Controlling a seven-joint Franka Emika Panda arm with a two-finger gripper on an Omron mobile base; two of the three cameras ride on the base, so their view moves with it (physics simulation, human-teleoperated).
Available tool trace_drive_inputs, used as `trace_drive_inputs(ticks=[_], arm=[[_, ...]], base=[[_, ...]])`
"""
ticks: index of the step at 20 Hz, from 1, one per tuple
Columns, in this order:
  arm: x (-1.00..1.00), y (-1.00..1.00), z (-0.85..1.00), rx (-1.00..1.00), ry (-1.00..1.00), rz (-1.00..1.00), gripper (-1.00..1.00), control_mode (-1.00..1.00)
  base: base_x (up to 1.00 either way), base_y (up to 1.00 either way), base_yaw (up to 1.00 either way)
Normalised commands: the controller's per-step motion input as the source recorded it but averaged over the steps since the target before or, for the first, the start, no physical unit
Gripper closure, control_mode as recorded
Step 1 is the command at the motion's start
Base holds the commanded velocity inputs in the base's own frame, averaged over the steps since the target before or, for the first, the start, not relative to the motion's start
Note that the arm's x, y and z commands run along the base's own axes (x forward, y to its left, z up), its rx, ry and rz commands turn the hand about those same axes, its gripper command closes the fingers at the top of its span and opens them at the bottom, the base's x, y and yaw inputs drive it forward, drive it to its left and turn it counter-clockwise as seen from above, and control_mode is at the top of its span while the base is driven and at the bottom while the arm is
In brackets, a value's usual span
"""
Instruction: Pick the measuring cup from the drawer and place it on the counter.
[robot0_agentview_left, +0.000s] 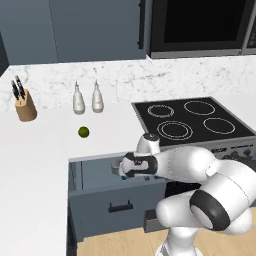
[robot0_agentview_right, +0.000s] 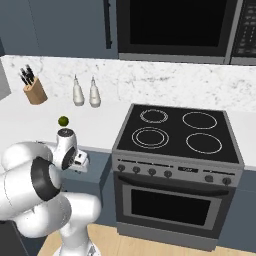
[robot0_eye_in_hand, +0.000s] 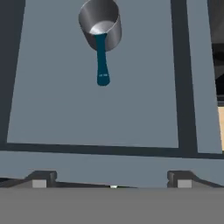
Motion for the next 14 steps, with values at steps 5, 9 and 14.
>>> trace_drive_inputs(ticks=[5, 9, 14], arm=[[0.93, 0.22, -0.49, -0.03, 0.01, 0.00, -1.00, -1.00], [0.29, 0.20, -0.68, -0.13, 0.21, 0.00, -1.00, -1.00], [-0.56, 0.01, -0.61, -0.13, 0.30, 0.00, -1.00, -1.00]], base=[[0.00, 0.00, 0.00], [0.00, 0.00, 0.00], [0.00, 0.00, 0.00]])
